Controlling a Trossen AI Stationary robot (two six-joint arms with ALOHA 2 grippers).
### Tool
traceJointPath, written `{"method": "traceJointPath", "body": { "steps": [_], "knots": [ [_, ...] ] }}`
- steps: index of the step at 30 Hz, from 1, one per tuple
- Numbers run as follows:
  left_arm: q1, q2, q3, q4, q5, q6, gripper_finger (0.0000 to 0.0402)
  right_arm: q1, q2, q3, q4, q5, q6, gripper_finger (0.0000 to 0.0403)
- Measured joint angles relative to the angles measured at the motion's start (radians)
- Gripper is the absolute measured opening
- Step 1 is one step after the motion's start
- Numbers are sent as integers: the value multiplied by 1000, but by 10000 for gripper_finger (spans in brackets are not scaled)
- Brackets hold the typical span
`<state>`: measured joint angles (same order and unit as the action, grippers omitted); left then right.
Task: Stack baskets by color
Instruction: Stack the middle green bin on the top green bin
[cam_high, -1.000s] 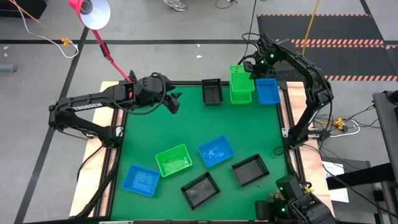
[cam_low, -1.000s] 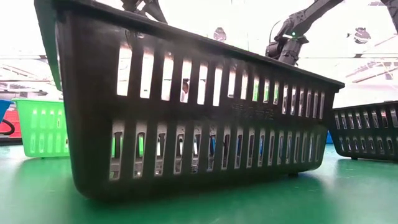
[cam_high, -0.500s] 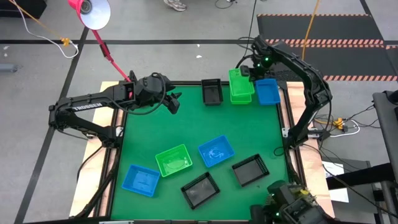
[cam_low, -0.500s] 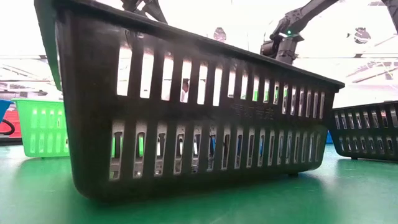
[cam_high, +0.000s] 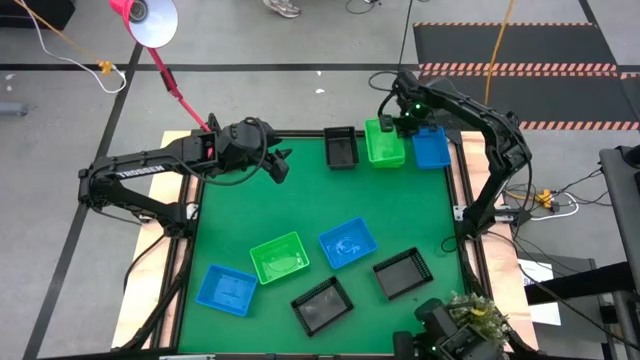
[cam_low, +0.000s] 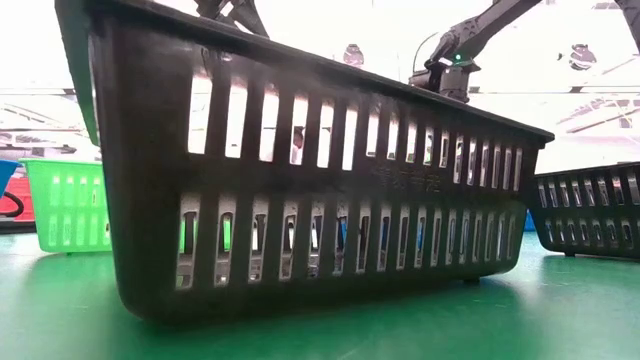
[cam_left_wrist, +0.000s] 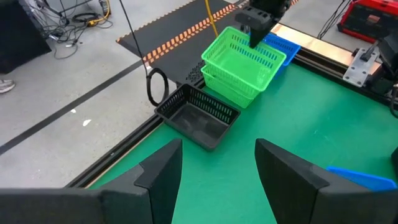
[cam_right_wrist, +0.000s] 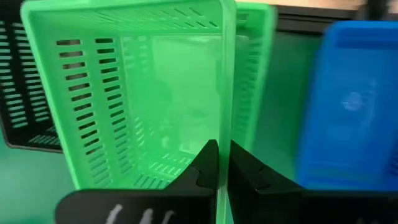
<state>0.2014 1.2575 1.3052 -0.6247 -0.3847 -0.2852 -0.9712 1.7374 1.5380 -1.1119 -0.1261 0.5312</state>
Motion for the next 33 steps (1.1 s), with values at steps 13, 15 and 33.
{"method": "traceJointPath", "body": {
  "steps": [13, 15, 33],
  "knots": [
    [0, 0, 0, 0, 2, 23, 202, -24, 1, -14, 53, 26, 6, 6],
    [0, 0, 0, 0, 2, 35, 202, -24, 1, -14, 54, 27, 6, 6],
    [0, 0, 0, 0, 3, 55, 202, -12, 0, -62, 96, 73, 6, 6]
  ]
}}
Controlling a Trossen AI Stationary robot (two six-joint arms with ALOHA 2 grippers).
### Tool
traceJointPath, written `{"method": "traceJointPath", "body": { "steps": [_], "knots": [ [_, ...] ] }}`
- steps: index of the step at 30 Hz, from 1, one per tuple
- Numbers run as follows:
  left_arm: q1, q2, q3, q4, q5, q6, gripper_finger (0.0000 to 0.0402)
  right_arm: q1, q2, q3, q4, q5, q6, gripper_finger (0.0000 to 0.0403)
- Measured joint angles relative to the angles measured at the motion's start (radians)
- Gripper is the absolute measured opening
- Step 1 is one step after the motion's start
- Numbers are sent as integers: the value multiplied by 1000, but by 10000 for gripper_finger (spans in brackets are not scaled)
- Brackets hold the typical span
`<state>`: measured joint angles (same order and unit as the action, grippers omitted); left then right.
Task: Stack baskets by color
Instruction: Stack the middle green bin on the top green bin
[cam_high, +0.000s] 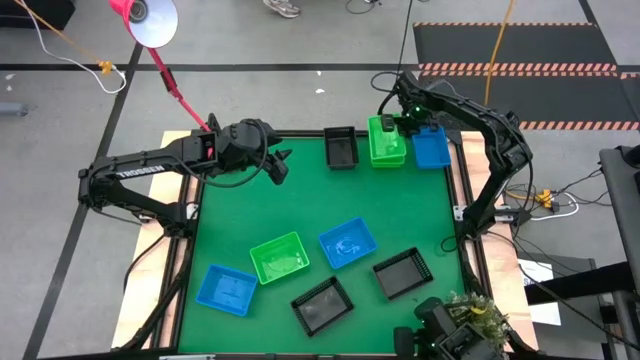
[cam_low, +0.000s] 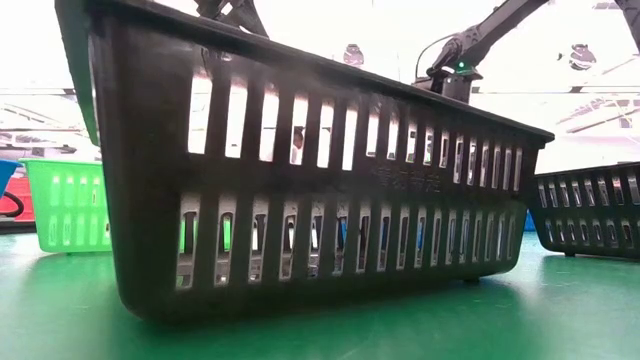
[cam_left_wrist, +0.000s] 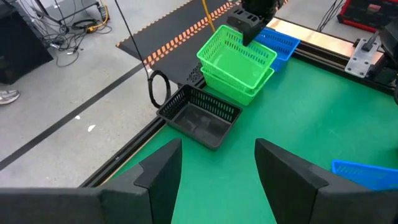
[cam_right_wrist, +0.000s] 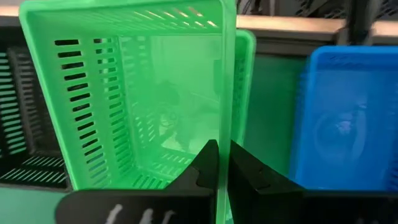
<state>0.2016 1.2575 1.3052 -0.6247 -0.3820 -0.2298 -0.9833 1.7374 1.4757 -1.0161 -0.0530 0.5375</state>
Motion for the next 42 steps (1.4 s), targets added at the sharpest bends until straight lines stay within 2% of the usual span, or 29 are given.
{"method": "traceJointPath", "body": {
  "steps": [38, 42],
  "knots": [
    [0, 0, 0, 0, 0, -14, 202, 23, 0, -15, -5, 52, 3, 20],
    [0, 0, 0, 0, 0, -14, 202, 23, 0, -15, -6, 52, 2, 35]
  ]
}}
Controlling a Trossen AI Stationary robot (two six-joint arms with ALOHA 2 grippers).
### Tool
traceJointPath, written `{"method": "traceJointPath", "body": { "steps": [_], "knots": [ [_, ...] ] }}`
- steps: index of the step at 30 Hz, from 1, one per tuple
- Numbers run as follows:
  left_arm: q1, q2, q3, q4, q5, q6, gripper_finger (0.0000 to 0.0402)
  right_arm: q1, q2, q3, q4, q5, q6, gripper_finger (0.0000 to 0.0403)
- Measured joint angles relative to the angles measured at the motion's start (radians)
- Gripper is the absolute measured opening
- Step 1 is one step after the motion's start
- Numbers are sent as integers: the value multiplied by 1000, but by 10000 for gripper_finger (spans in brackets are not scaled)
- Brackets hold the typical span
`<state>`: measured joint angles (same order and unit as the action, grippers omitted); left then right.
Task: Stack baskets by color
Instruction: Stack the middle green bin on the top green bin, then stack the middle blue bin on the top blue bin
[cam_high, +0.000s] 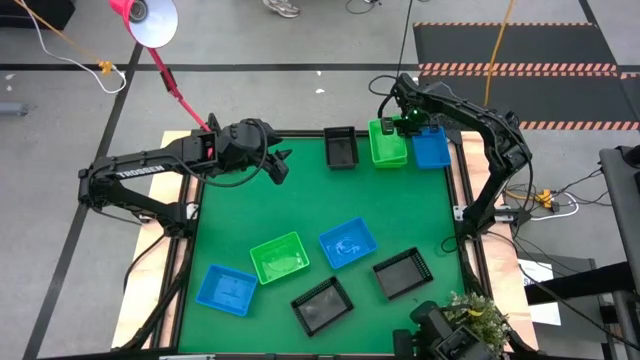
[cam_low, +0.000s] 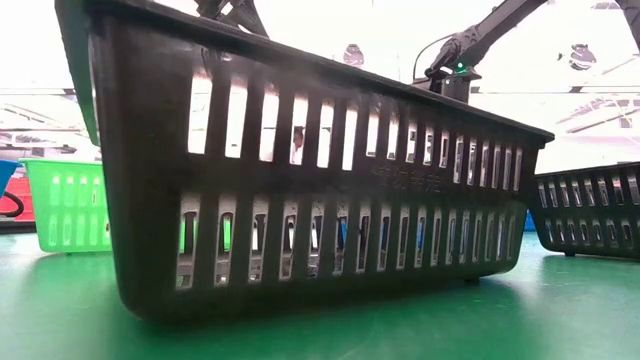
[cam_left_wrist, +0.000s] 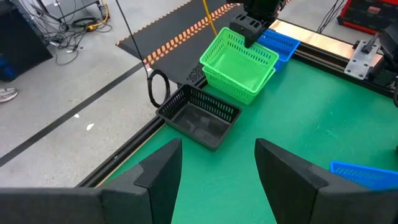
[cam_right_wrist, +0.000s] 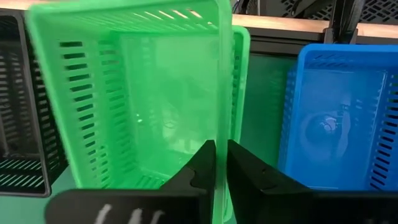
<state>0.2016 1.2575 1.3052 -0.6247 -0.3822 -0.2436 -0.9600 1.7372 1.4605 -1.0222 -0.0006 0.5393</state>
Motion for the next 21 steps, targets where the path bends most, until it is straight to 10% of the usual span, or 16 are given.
{"method": "traceJointPath", "body": {
  "steps": [11, 21],
  "knots": [
    [0, 0, 0, 0, 0, 0, 202, 0, -19, 0, -3, 1, -31, 140],
    [0, 0, 0, -8, 0, -45, 202, 17, -117, 0, -7, -49, -82, 111]
  ]
}}
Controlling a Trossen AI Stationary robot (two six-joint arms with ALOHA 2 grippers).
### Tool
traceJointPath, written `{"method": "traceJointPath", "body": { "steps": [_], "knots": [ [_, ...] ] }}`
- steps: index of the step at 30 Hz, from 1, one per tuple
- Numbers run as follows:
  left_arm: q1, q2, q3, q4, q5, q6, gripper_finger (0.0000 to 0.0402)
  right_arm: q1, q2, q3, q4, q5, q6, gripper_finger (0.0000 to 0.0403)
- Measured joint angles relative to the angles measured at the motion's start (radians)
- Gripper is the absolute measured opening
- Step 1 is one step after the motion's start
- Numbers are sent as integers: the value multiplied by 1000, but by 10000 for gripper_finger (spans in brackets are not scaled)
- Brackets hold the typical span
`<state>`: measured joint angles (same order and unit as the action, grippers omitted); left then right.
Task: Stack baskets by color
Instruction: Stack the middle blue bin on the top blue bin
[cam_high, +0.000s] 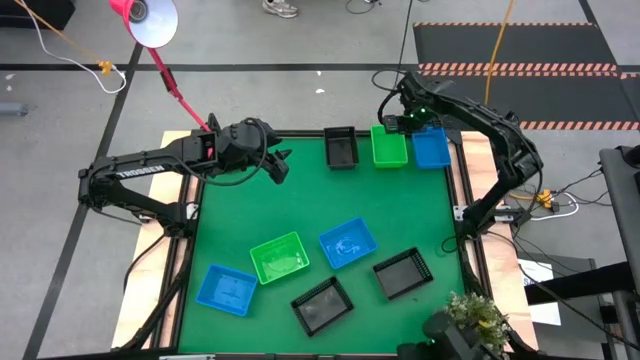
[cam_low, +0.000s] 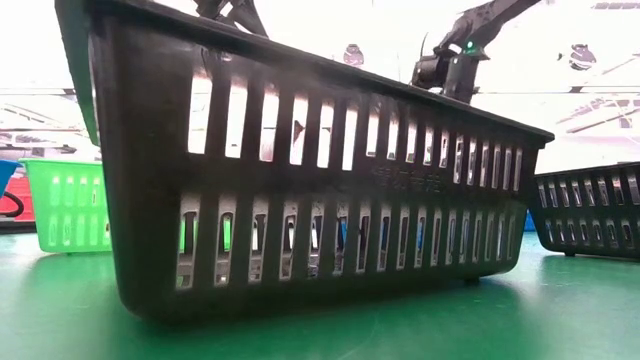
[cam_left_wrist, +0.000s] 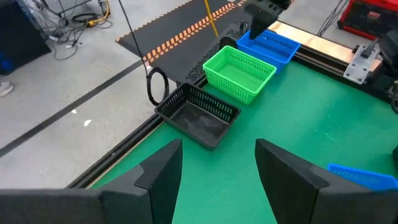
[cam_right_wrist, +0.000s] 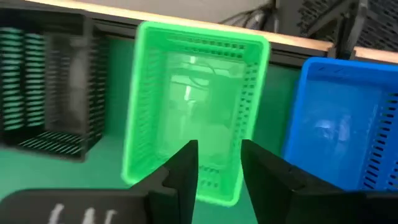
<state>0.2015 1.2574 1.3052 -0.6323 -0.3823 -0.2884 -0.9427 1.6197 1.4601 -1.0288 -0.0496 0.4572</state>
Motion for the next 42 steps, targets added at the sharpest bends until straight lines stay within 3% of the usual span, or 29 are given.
{"method": "traceJointPath", "body": {
  "steps": [9, 17, 24, 28, 38, 42],
  "knots": [
    [0, 0, 0, -75, 99, -127, 202, 87, -176, 0, -12, -85, -8, 107],
    [0, 0, -1, -185, 248, -177, 202, 308, -338, 0, -7, -82, -7, 107],
    [-85, 67, -2, -144, 317, -14, 202, 559, -399, 0, 36, 0, 179, 107],
    [-158, 133, -2, -54, 333, 35, 202, 667, -402, 0, 72, 50, 185, 107],
    [-210, 333, -1, 162, 356, -34, 204, 654, -412, 0, 40, 49, -59, 107],
    [-218, 422, -1, 194, 388, -12, 226, 612, -434, 0, 31, 49, -168, 107]
  ]
}}
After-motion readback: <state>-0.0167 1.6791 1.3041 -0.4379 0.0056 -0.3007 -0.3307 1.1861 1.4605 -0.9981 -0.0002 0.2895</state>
